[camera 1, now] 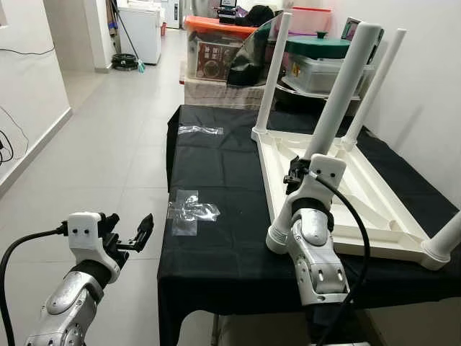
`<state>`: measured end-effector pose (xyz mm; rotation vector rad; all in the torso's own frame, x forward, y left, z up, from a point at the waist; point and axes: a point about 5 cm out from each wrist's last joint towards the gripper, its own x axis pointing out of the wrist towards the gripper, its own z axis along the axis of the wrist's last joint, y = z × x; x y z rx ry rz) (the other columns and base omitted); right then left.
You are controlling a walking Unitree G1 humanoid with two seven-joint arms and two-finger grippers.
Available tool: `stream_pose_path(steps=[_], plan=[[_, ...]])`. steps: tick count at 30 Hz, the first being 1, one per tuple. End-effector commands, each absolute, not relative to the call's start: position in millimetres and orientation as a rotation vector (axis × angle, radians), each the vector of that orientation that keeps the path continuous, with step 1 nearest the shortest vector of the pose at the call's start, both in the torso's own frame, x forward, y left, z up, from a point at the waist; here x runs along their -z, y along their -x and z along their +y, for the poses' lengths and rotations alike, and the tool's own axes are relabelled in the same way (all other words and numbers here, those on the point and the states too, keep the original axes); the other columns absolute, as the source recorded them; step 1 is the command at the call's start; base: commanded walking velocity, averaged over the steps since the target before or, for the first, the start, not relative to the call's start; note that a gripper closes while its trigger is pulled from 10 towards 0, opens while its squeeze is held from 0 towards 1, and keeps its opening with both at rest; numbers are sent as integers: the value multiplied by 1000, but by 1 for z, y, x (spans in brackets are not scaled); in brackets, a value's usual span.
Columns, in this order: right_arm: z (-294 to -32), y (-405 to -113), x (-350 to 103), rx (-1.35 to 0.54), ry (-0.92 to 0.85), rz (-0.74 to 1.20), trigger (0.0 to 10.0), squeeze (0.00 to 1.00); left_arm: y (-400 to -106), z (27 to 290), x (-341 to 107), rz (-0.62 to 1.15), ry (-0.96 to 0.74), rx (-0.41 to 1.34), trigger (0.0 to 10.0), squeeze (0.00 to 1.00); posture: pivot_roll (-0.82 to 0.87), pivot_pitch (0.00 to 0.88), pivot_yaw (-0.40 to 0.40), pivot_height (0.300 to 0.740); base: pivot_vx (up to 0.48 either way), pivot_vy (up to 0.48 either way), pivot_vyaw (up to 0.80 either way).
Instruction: Building children table
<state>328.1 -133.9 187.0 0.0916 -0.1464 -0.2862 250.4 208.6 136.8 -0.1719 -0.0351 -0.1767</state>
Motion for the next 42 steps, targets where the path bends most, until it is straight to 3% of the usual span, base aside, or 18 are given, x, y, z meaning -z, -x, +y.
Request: stream_pose_path(steps=[1, 6, 7, 11, 12, 42], plan=[[-161, -322, -152, 445, -97, 9, 0, 0, -251, 208, -134, -24, 156, 173, 10000, 0, 77, 0, -82, 740, 0, 0, 0], [-159, -323, -155, 426, -124, 1, 0, 0, -251, 208, -135, -25, 154, 176, 10000, 0, 76, 0, -80, 740, 0, 0, 0], [-159, -323, -155, 417, -130, 7, 9098, 0, -252, 208, -135, -26, 154, 178, 10000, 0, 76, 0, -80, 740, 0, 0, 0], [-158, -323, -154, 415, -130, 13, 9098, 0, -252, 208, -135, -26, 153, 180, 10000, 0, 76, 0, -80, 740, 0, 0, 0], [-158, -323, -154, 413, -132, 19, 10000, 0, -252, 208, -135, -26, 154, 181, 10000, 0, 76, 0, -80, 740, 0, 0, 0], [-156, -319, -161, 404, -175, 9, 10000, 0, -253, 208, -134, -24, 148, 189, 10000, 0, 71, 0, -73, 740, 0, 0, 0]])
